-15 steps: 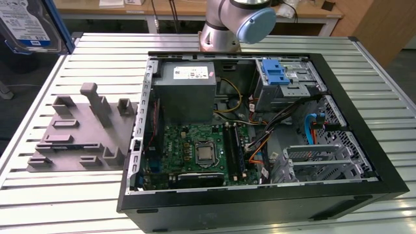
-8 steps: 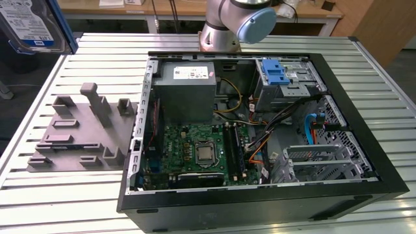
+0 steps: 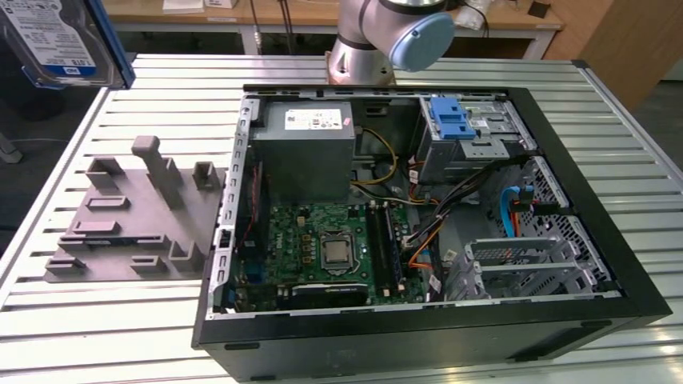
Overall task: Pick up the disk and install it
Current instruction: 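Pick up the disk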
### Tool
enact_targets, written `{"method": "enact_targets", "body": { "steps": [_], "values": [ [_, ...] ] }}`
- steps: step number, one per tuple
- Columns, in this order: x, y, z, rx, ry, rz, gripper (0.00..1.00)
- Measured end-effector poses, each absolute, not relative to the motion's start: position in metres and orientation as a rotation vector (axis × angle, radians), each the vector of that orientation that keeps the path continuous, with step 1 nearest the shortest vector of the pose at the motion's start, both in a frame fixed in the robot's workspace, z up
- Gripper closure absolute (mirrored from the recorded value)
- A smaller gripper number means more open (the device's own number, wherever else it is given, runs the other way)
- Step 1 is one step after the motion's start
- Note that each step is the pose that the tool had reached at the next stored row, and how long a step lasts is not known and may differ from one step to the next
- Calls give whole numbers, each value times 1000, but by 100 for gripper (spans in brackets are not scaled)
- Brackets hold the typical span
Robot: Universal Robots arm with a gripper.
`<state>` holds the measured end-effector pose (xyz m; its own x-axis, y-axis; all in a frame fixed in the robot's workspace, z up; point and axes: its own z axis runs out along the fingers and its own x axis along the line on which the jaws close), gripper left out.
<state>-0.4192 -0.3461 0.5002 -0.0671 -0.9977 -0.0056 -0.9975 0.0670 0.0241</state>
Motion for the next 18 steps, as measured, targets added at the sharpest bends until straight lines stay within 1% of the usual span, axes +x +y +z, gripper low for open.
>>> {"method": "enact_targets", "body": {
  "steps": [8,18],
  "values": [
    [-409,-348,500,2137,-2285,-34,64],
    [-401,-360,500,2137,-2285,-34,64]
  ]
}}
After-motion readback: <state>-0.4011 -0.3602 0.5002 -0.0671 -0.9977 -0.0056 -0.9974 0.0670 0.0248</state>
